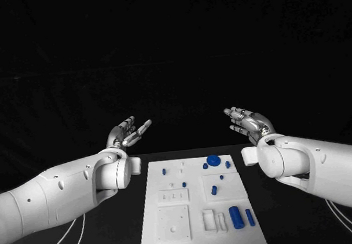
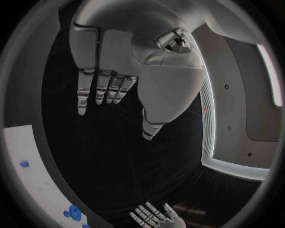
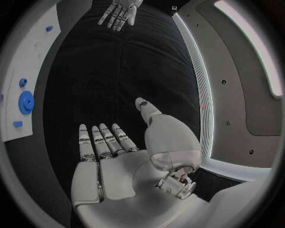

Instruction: Assemble the parts on the task board

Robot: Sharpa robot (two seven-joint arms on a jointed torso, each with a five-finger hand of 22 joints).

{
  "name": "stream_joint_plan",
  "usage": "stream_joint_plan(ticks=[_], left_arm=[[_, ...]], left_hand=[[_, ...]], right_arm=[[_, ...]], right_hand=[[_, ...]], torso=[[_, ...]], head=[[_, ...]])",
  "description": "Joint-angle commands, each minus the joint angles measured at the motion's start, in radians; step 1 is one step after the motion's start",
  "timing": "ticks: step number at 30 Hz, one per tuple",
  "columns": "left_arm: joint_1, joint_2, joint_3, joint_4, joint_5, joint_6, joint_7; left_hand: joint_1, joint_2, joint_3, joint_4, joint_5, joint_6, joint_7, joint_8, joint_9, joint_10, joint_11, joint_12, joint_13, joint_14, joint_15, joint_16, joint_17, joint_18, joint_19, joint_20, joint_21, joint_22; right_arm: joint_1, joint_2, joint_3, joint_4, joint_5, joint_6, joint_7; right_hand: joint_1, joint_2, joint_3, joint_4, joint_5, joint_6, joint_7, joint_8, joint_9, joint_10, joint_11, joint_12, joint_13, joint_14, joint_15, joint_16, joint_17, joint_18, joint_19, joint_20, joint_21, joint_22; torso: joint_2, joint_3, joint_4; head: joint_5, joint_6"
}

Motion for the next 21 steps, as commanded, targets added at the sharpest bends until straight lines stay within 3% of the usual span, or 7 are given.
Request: stream_joint_plan(ticks=[1,7,11,12,14,16,21], left_arm=[[0.027,0.019,-0.019,-0.048,0.031,0.114,-0.077],[0.048,0.031,-0.038,-0.083,0.037,0.135,-0.094],[0.048,0.031,-0.038,-0.083,0.037,0.135,-0.094],[0.048,0.031,-0.038,-0.083,0.037,0.135,-0.094],[0.048,0.019,-0.037,-0.074,0.025,0.198,-0.078],[0.048,0.012,-0.038,-0.068,0.015,0.212,-0.08],[0.049,-0.01,-0.038,-0.042,-0.011,0.237,-0.087]], left_hand=[[0.047,0.002,0.001,0.014,0.007,0.017,0.006,0.005,0.002,0.024,0.006,0.005,0.003,0.02,0.004,0.005,0.002,0.022,0.024,0.009,0.007,0.003],[0.029,0.04,-0.005,-0.032,0.003,0.055,0.03,0.006,0.004,0.082,0.03,0.008,0.006,0.061,0.01,0.007,0.004,0.034,0.048,0.008,0.011,0.005],[0.021,0.092,-0.028,-0.106,0.003,0.184,0.06,0.017,0.012,0.241,0.062,0.018,0.013,0.254,0.028,0.024,0.015,0.051,0.21,0.009,0.053,0.023],[0.034,0.108,-0.03,-0.13,0.01,0.273,0.079,0.027,0.017,0.376,0.079,0.027,0.019,0.399,0.043,0.047,0.022,0.065,0.276,0.004,0.084,0.035],[0.038,0.125,-0.046,-0.159,0.014,0.323,0.085,0.021,0.018,0.445,0.085,0.023,0.022,0.496,0.047,0.042,0.025,0.069,0.307,-0.004,0.103,0.037],[0.062,0.148,-0.057,-0.203,0.043,0.471,0.082,0.031,0.026,0.667,0.08,0.034,0.029,0.693,0.051,0.083,0.039,0.04,0.402,-0.071,0.161,0.056],[0.103,0.177,-0.063,-0.24,0.041,0.688,0.074,0.041,0.039,0.831,0.055,0.037,0.032,0.911,-0.027,0.143,0.069,-0.024,0.553,-0.188,0.267,0.099]], right_arm=[[0.021,0.011,-0.001,-0.052,-0.058,0.242,-0.146],[0.051,0.024,-0.001,-0.12,-0.079,0.354,-0.22],[0.059,0.027,-0.002,-0.137,-0.084,0.383,-0.239],[0.059,0.027,-0.002,-0.139,-0.084,0.386,-0.241],[0.059,0.031,-0.002,-0.185,-0.396,0.337,-0.172],[0.059,0.035,-0.001,-0.194,-0.531,0.319,-0.161],[0.059,0.043,-0.001,-0.2,-0.753,0.293,-0.155]], right_hand=[[0.12,0.003,-0.057,-0.03,0.008,0.036,0.044,0.008,0.004,0.033,0.006,0.007,0.003,0.036,0.003,0.008,0.003,0.03,0.043,0.007,0.009,0.005],[0.212,-0.018,-0.045,-0.1,0.006,0.159,0.034,0.017,0.01,0.164,0.006,0.013,0.009,0.193,0.023,0.02,0.012,0.053,0.277,-0.009,0.054,0.027],[0.239,-0.023,-0.032,-0.126,-0.009,0.353,0.019,0.029,0.02,0.492,-0.012,0.047,0.025,0.565,-0.004,0.051,0.04,0.048,0.494,-0.046,0.105,0.04],[0.237,-0.025,-0.023,-0.131,-0.012,0.409,0.015,0.027,0.021,0.563,-0.021,0.041,0.027,0.629,-0.018,0.046,0.04,0.042,0.532,-0.061,0.117,0.039],[0.233,-0.032,-0.002,-0.141,-0.012,0.487,0.012,0.028,0.024,0.605,-0.034,0.033,0.026,0.683,-0.032,0.037,0.04,0.028,0.577,-0.084,0.125,0.036],[0.21,-0.042,0.055,-0.157,-0.015,0.645,0.001,0.036,0.033,0.688,-0.063,0.034,0.027,0.789,-0.068,0.042,0.048,0.011,0.668,-0.131,0.148,0.037],[0.206,-0.061,0.085,-0.165,-0.008,0.715,-0.01,0.04,0.037,0.789,-0.1,0.036,0.028,0.951,-0.131,0.071,0.085,0.013,0.809,-0.197,0.212,0.059]], torso=[[0.0,0.0002,-0.0001],[0.0,0.0002,-0.0001],[0.0,0.0002,-0.0001],[0.0,0.0002,-0.0001],[0.001,-0.0003,0.0031],[0.001,-0.001,0.0029],[0.006,-0.0017,0.0039]], head=[[0.0,0.0],[0.0,0.0],[0.0,0.0],[0.0,0.0],[0.009,-0.025],[0.01,-0.027],[0.012,-0.026]])
